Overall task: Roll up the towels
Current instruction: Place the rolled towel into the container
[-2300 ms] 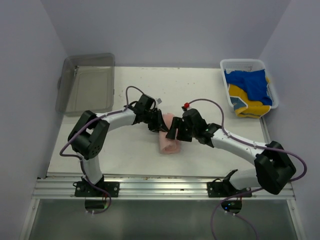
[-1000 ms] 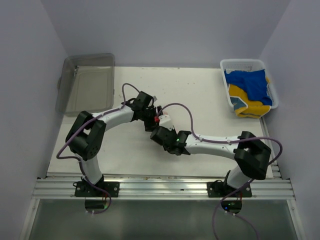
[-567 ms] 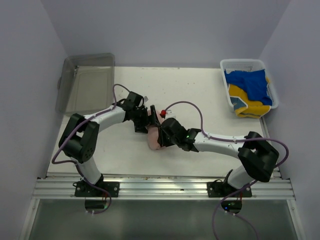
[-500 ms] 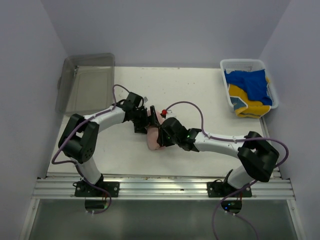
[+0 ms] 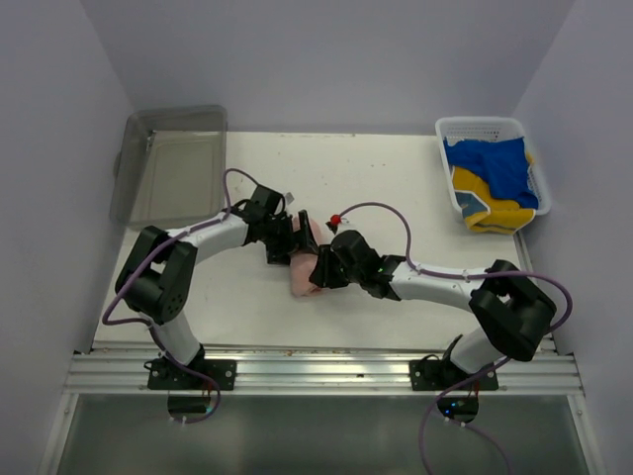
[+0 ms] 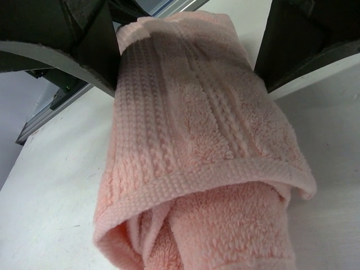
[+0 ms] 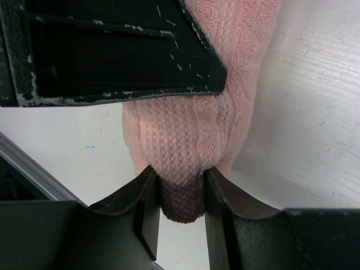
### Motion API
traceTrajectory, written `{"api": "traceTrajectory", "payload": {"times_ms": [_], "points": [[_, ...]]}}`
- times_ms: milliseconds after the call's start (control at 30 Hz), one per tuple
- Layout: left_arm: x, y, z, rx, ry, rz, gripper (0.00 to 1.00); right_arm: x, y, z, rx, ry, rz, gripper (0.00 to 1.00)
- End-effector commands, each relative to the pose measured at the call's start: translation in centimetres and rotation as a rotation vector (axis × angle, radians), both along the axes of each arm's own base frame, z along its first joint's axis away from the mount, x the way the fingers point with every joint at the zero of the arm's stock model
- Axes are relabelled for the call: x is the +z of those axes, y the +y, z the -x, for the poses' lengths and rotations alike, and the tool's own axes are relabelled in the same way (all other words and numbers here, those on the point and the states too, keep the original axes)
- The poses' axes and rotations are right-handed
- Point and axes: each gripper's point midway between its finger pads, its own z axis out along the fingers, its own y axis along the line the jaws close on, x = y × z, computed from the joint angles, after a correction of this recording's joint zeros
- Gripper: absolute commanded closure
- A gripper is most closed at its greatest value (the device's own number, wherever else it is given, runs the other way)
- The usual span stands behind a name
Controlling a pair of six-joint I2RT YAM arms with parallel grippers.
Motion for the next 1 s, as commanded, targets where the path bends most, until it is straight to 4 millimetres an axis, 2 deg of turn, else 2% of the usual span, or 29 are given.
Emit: {"api": "traceTrajectory", "payload": {"times_ms": [0, 33, 133, 200, 267, 433, 500, 533, 600, 633, 667, 700, 733, 767, 833, 900, 933, 967], "points": [[-1.0, -0.9, 2.0, -0.069, 0.038, 0.024, 0.05, 0.5, 0.2, -0.5, -0.023, 0.004, -0.062, 0.83], [-1.3, -0.9, 2.0, -0.07, 0.044, 0.021, 0.02, 0.5, 0.2, -0.4, -0.021, 0.006, -0.067, 0.84], [-1.8, -1.0, 2.3, -0.077, 0.048, 0.021, 0.03, 0.2, 0.0, -0.5, -0.033, 0.011, -0.072, 0.84], [-2.0, -1.2, 2.3, -0.074, 0.052, 0.028, 0.07, 0.0, -0.1, -0.5, -0.038, 0.014, -0.075, 0.84], [-2.2, -1.5, 2.4, -0.073, 0.061, 0.042, 0.17, 0.0, -0.1, -0.7, -0.049, 0.017, -0.079, 0.84], [-2.2, -2.7, 2.3, -0.085, 0.073, 0.107, 0.26, 0.1, 0.2, -0.3, -0.029, 0.033, -0.098, 0.85], [-2.0, -3.2, 2.4, -0.092, 0.076, 0.134, 0.36, -0.2, 0.1, -0.3, -0.032, 0.038, -0.094, 0.85], [-1.9, -3.3, 2.3, -0.089, 0.077, 0.139, 0.5, -0.2, 0.1, -0.4, -0.033, 0.04, -0.096, 0.84], [-1.7, -3.3, 2.2, -0.088, 0.077, 0.14, 0.69, -0.1, 0.1, -0.5, -0.038, 0.041, -0.097, 0.83], [-1.5, -3.3, 2.1, -0.087, 0.075, 0.134, 0.9, -0.1, 0.1, -0.4, -0.032, 0.055, -0.097, 0.75], [-1.0, -3.3, 1.6, -0.083, 0.061, 0.129, 0.99, 0.1, 0.1, -0.4, -0.028, 0.058, -0.097, 0.68], [-0.8, -2.7, 1.5, -0.063, 0.059, 0.089, 1.0, 0.6, 0.1, -0.3, -0.027, 0.061, -0.095, 0.6], [-0.6, -2.5, 1.3, -0.056, 0.045, 0.069, 1.0, 1.0, 0.1, -0.3, -0.019, 0.056, -0.095, 0.44], [0.1, -2.3, 0.7, -0.042, 0.025, 0.056, 1.0, 1.6, 0.0, -0.4, -0.022, 0.046, -0.094, 0.38], [1.1, -1.5, -0.2, -0.009, -0.007, 0.019, 1.0, 3.3, -0.6, -0.5, -0.022, 0.016, -0.076, 0.29], [2.0, -0.9, -0.5, 0.015, -0.013, 0.018, 1.0, 5.0, -1.2, -0.6, -0.022, -0.006, -0.046, 0.27], [2.4, -0.4, -1.1, 0.037, -0.016, 0.025, 1.0, 7.4, -1.5, -0.6, -0.006, -0.056, -0.07, 0.25], [2.7, -0.1, -1.4, 0.051, -0.02, 0.03, 1.0, 8.4, -2.0, -0.9, -0.025, -0.09, -0.067, 0.23]]}}
